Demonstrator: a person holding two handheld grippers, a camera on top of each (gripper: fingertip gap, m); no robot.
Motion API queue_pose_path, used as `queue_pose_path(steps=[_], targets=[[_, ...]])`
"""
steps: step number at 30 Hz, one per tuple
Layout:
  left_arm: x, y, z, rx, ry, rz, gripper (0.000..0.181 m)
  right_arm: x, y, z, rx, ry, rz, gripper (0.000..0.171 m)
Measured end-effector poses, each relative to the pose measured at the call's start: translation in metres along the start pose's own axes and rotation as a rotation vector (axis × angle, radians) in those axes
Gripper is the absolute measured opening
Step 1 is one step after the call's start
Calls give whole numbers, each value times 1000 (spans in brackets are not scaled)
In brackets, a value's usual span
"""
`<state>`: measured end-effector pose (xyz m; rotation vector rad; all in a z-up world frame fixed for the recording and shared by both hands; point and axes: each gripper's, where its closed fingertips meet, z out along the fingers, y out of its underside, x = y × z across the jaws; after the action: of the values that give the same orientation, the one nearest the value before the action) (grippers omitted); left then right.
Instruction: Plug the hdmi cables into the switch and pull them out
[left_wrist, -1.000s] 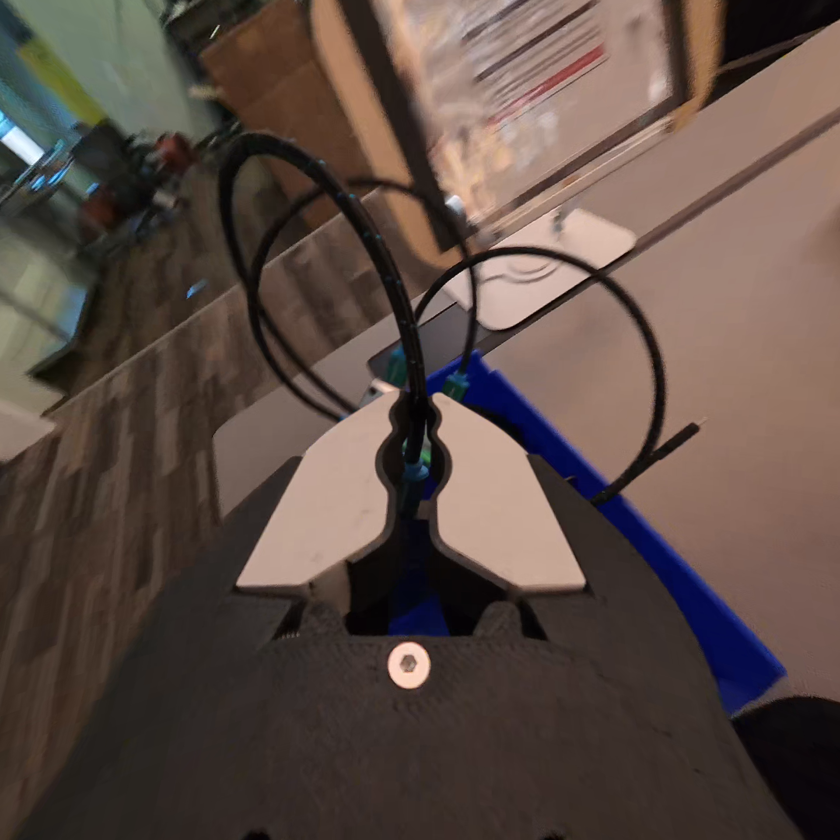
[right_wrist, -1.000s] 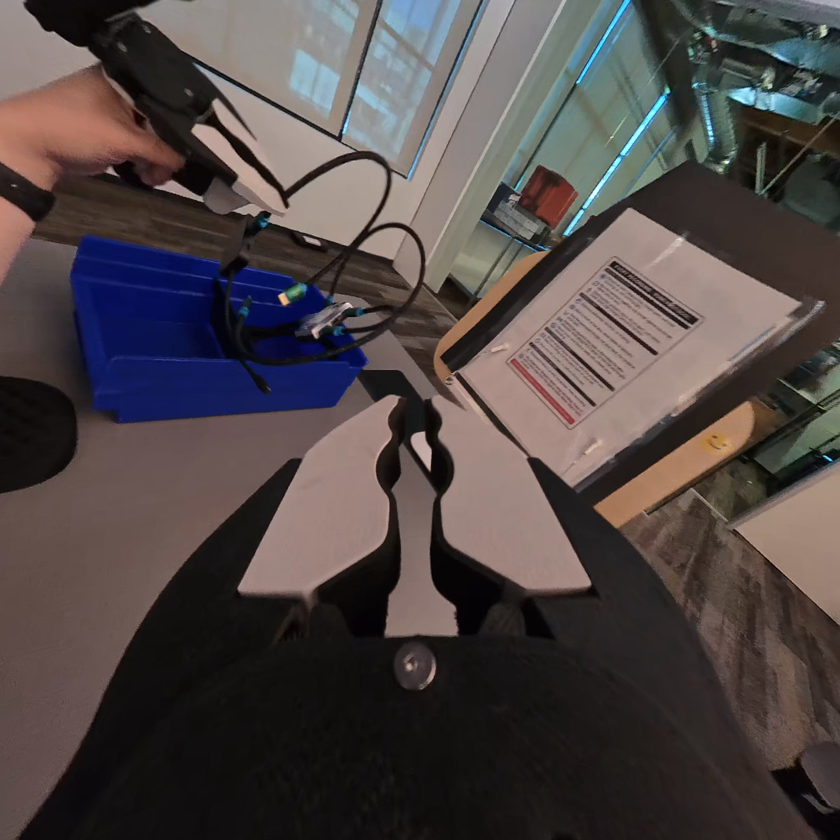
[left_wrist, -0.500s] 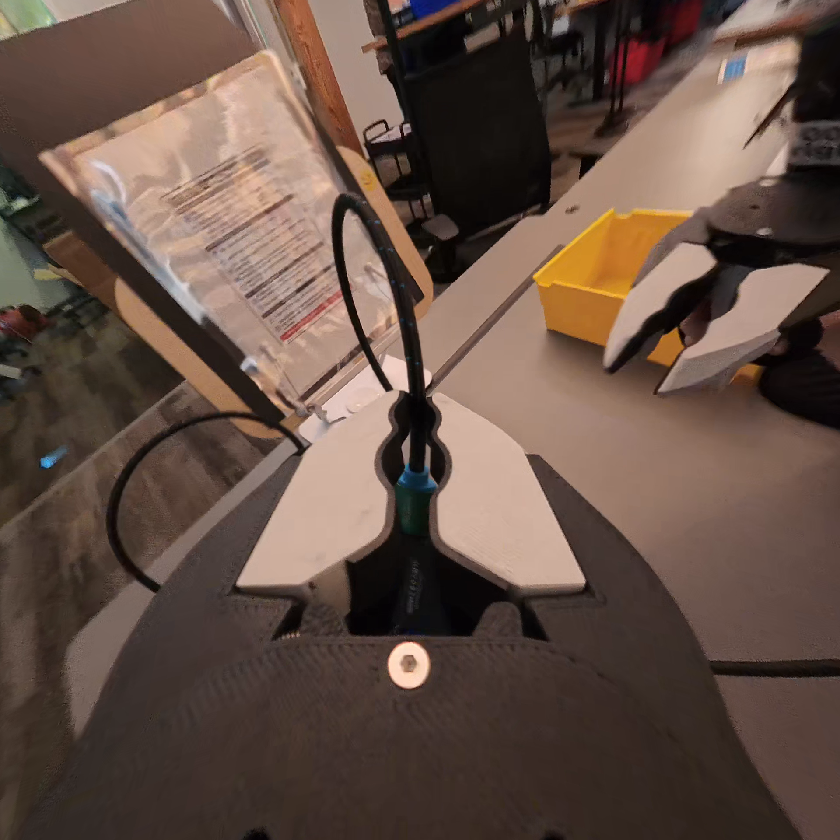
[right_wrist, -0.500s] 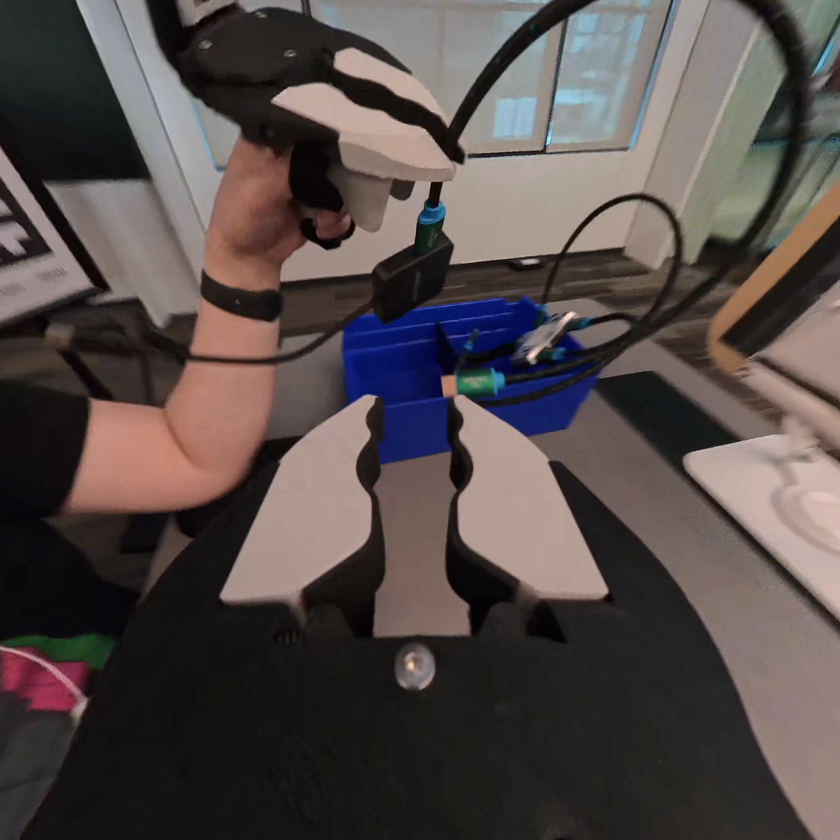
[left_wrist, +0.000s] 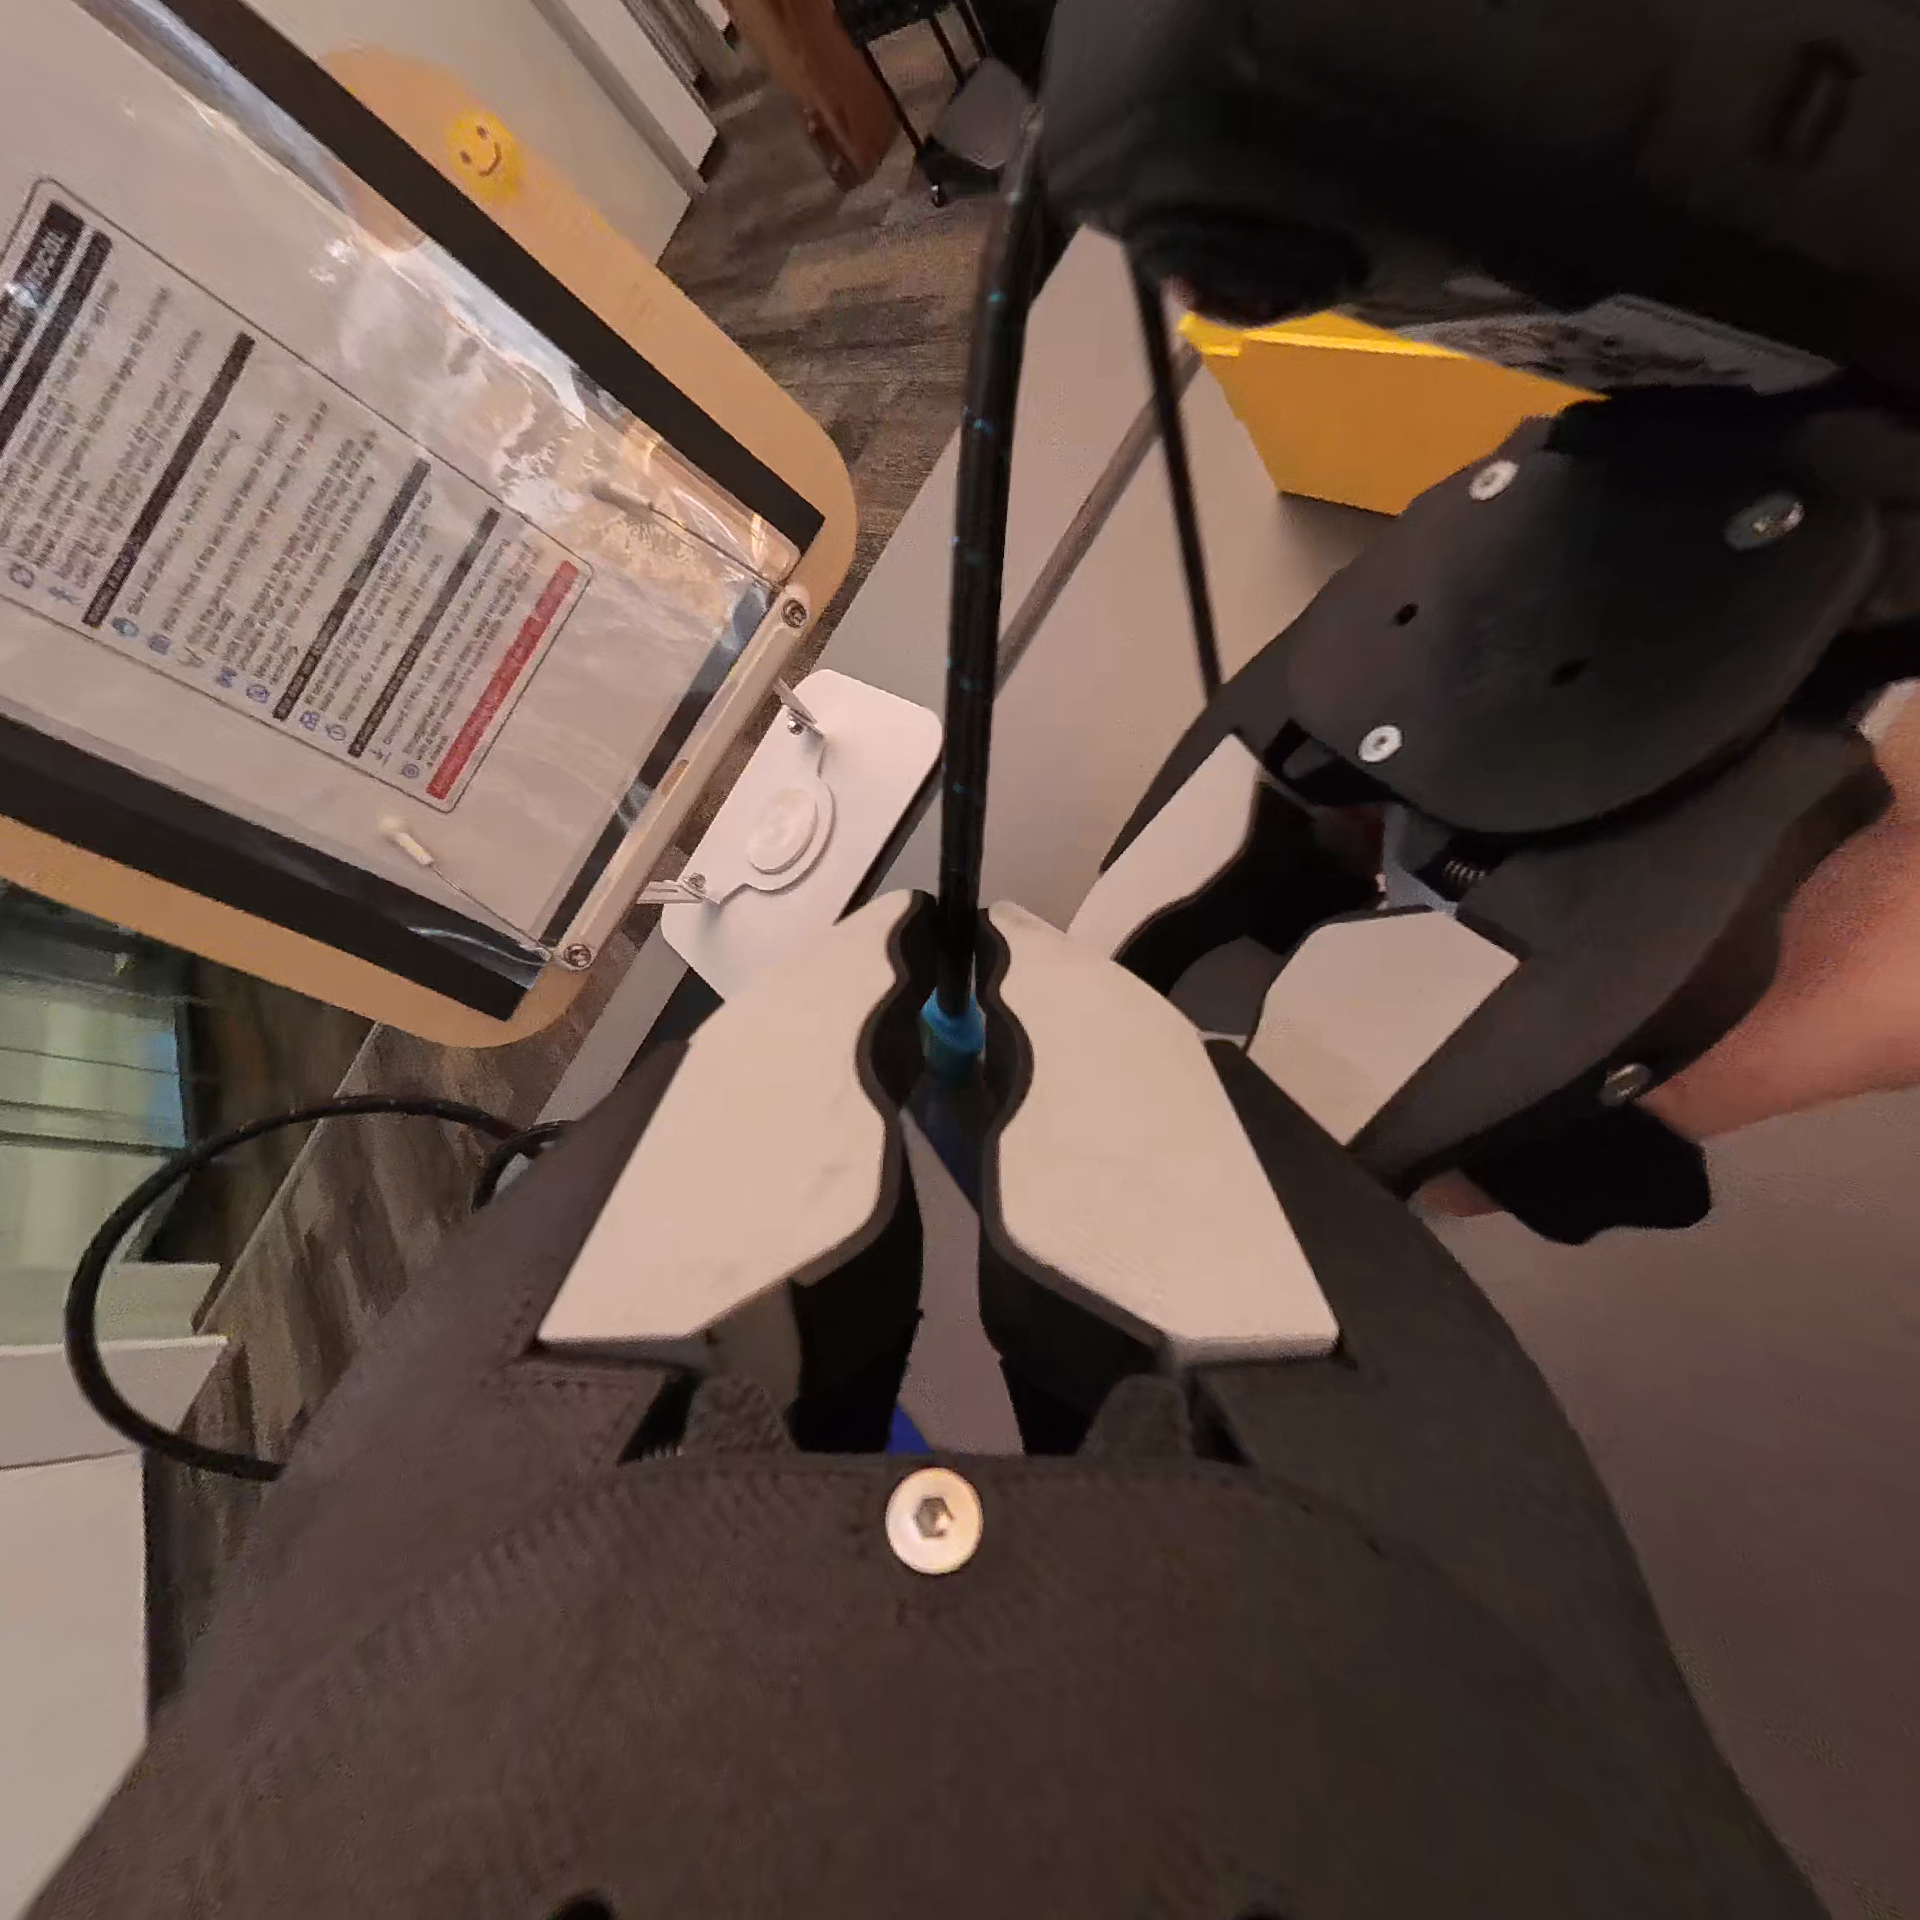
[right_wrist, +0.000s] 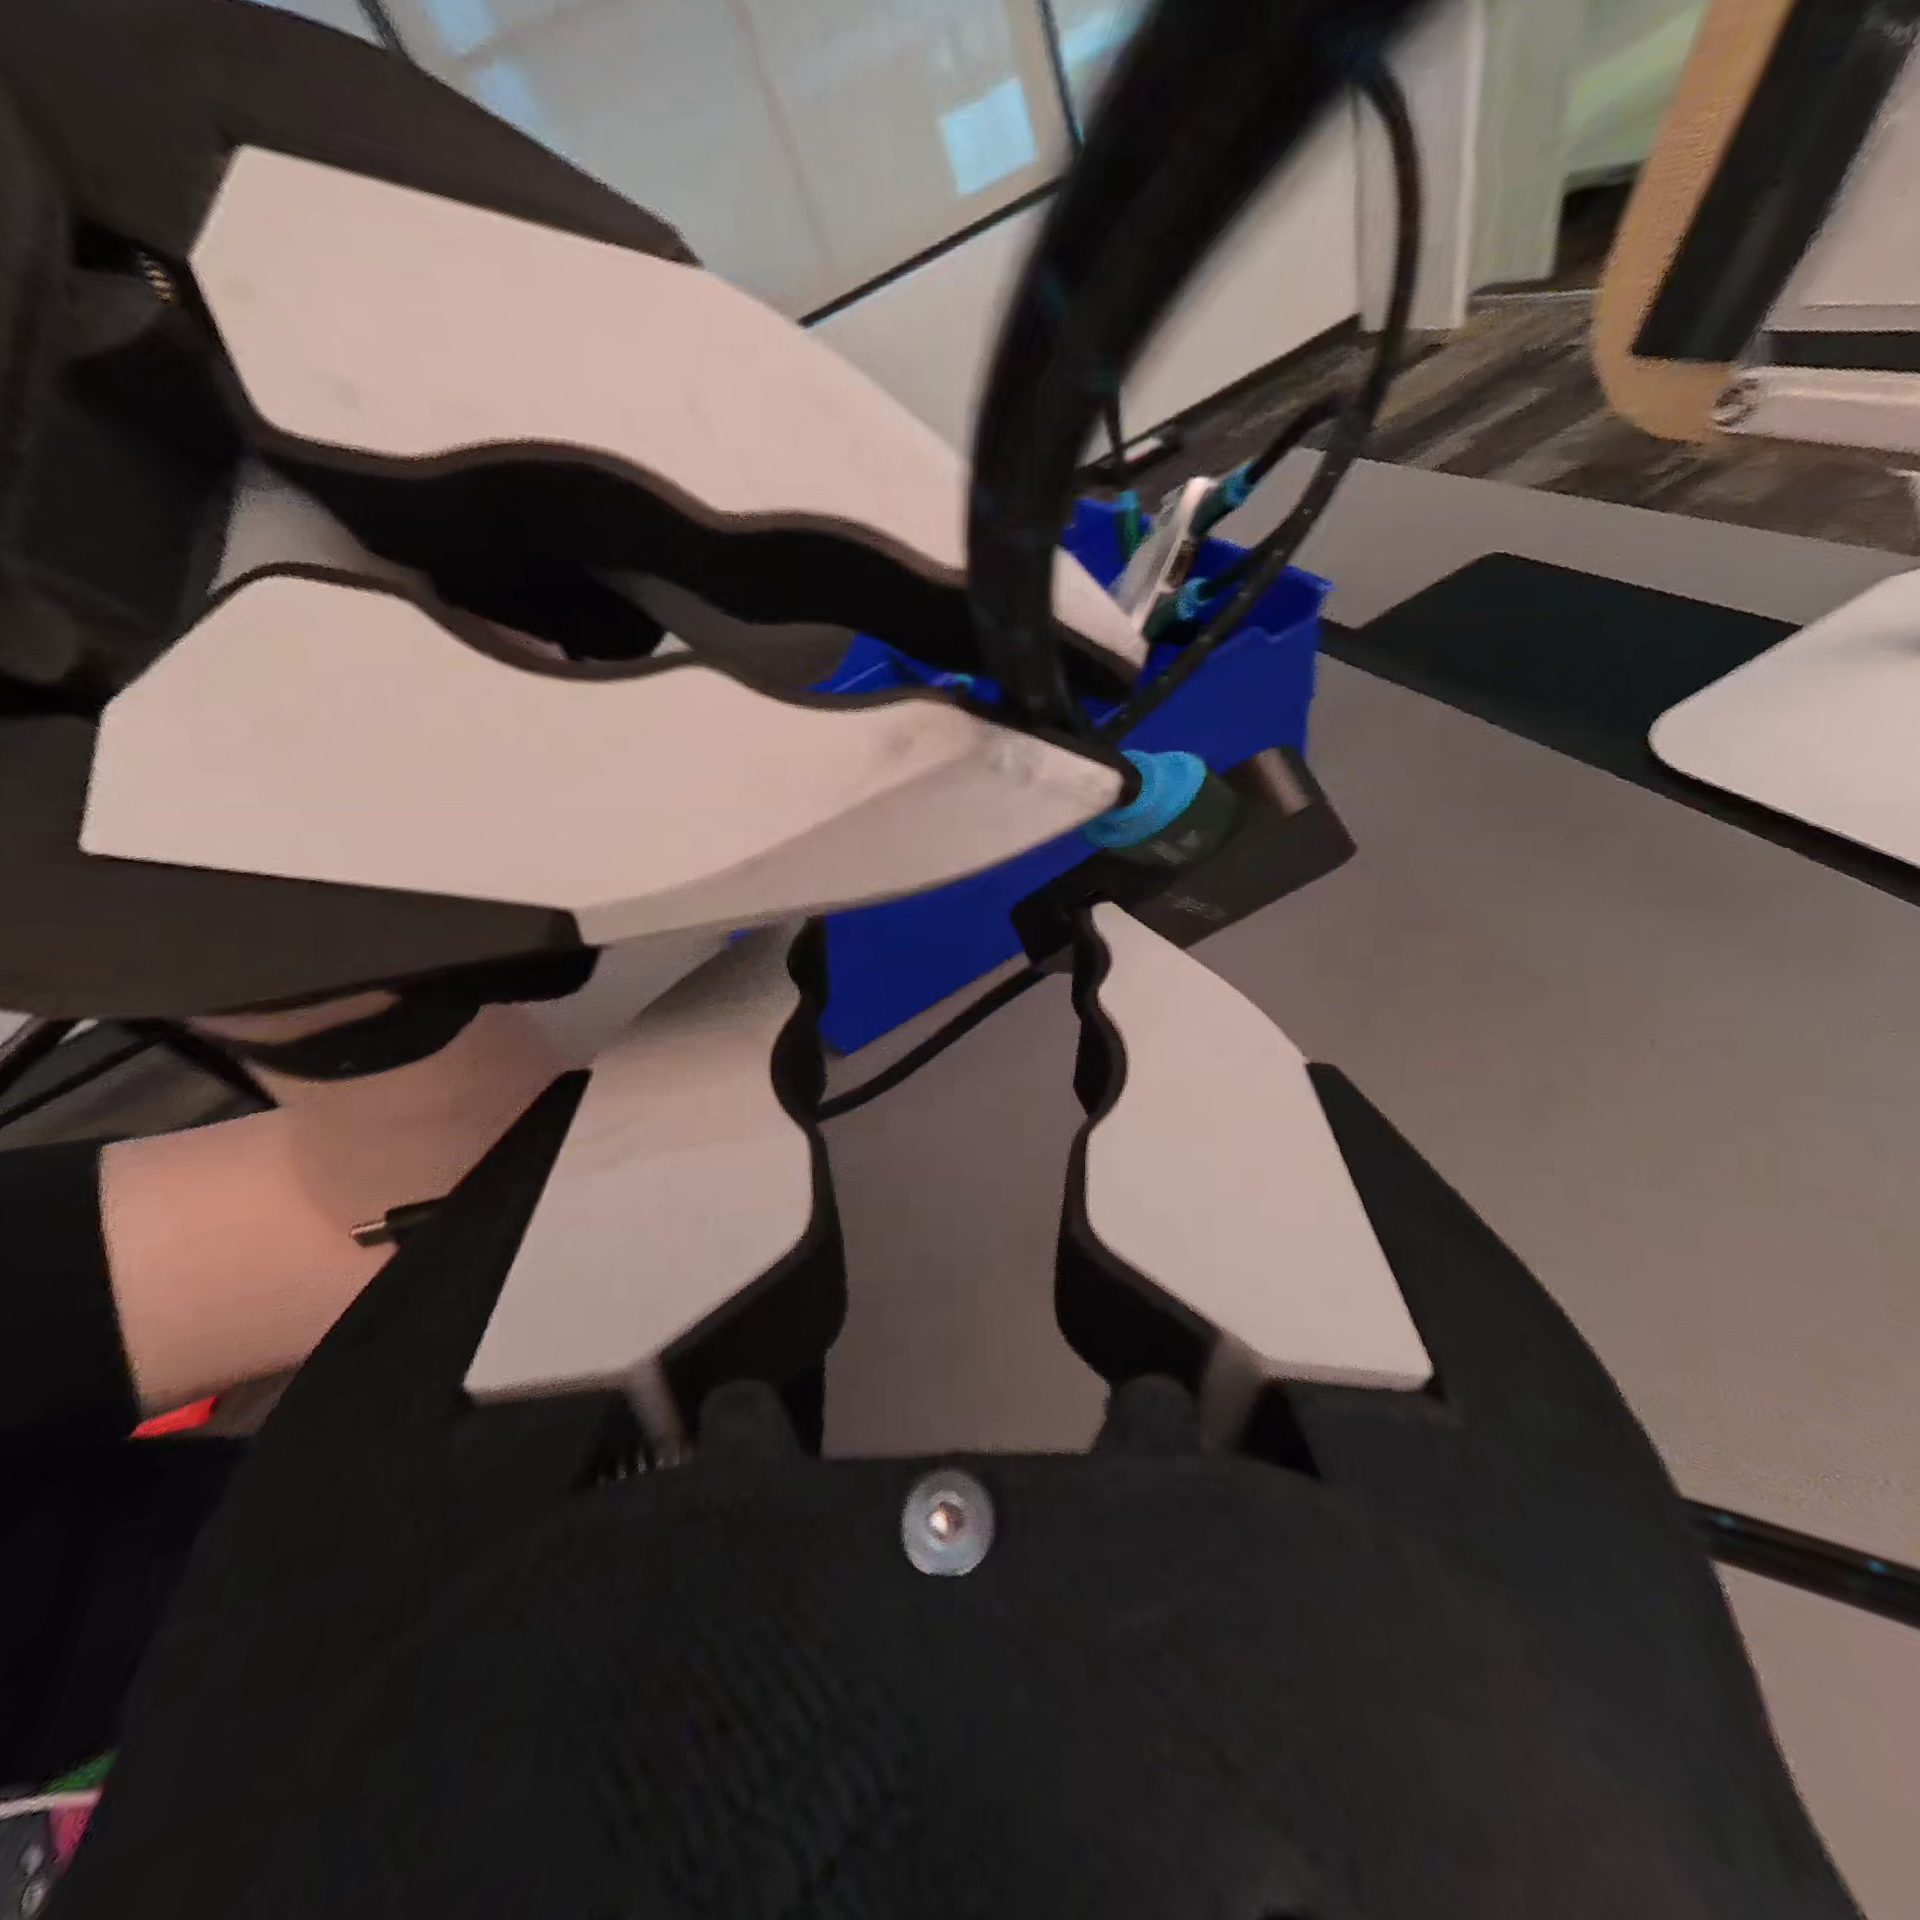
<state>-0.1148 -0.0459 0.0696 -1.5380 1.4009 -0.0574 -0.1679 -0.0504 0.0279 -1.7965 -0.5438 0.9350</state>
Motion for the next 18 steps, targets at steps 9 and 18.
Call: queue_pose_path(steps=[9,18], targets=[[-14,-4,-3,71,39,-251,6,36,-2,-5,40,289,-102,65],[11,-12,10,70,94,-264,6,22,17,11,-28,175,11,60]])
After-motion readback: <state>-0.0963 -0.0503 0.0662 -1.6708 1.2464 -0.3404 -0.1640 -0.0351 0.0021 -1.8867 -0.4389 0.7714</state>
